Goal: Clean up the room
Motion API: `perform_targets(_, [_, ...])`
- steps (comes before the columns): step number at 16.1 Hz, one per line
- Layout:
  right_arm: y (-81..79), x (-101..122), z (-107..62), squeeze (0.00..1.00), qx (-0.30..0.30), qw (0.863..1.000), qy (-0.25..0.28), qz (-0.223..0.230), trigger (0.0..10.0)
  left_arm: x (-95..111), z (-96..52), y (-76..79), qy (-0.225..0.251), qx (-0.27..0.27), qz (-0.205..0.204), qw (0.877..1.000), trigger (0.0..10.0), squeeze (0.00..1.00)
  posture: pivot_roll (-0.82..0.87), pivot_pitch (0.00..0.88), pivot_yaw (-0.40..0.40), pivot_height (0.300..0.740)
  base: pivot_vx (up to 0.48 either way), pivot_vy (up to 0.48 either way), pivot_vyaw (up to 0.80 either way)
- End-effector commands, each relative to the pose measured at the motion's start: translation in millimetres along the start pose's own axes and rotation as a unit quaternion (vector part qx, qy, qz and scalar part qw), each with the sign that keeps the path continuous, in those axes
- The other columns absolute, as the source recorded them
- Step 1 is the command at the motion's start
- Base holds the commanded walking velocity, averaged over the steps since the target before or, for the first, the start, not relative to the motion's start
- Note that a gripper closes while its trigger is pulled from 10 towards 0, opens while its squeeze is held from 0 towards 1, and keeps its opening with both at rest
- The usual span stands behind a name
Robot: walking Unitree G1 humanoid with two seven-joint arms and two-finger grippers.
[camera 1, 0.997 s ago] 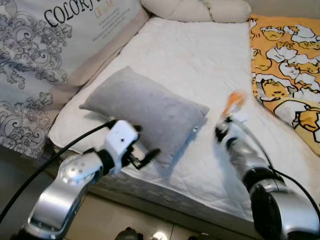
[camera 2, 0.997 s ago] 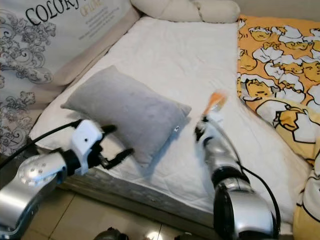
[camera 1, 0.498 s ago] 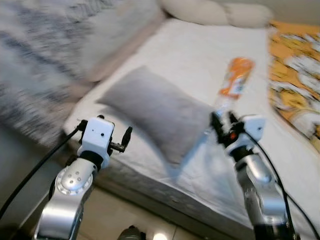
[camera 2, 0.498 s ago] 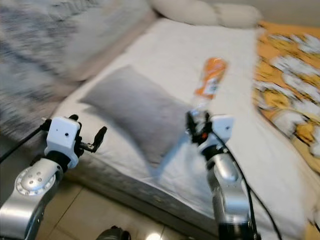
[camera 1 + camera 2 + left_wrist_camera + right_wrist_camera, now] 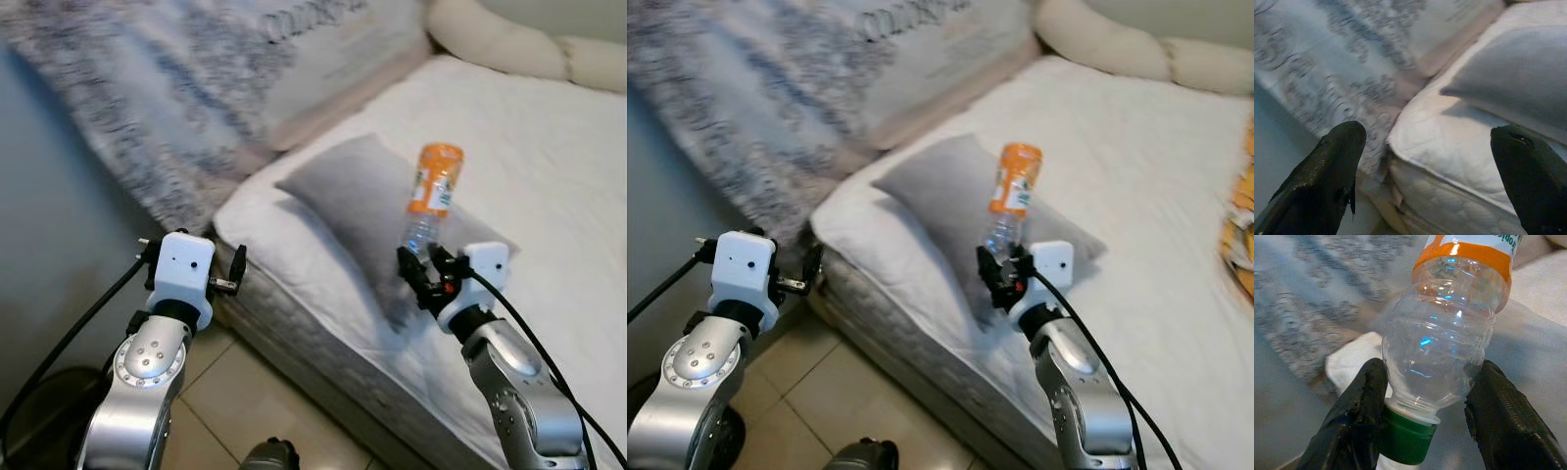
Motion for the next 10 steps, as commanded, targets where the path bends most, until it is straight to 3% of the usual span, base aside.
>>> perform_targets(1, [-4.0,7,1.3,0.0,0.011,1.0,0.004,0.0,10.0,0,0.7,-6.5,0.002,0.016,0.0,1.0,10.0,0.0,0.05,0.0,0.051,0.74,0.0,0.0,0.8])
perform_targets(6, [-13.6,-7,4.3,0.0,0.045,0.998,-0.03,-0.017,10.0,3,1.3,-6.3,0.006,0.015,-0.003,1.0,10.0,0.01,0.07,0.0,0.041,0.74,0.0,0.0,0.8])
perform_targets(10, [-5.4,-15,3.6,0.0,0.01,0.999,-0.046,-0.015,10.0,0,2.0,-13.9,-0.001,0.029,-0.018,0.999,10.0,0.02,0.07,0.0,0.042,0.74,0.0,0.0,0.8])
Point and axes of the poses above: a point about 5 cm out from each wrist's last joint towards the gripper, its own z axis pointing out of the wrist towards the gripper, its own x axis along the axis of the wrist's last joint, y = z × x, the point moved 6 cm from there along z, pointing out of the wrist towards the gripper, and after that the axes turned 6 degrees about -z, right-handed, at the moved point
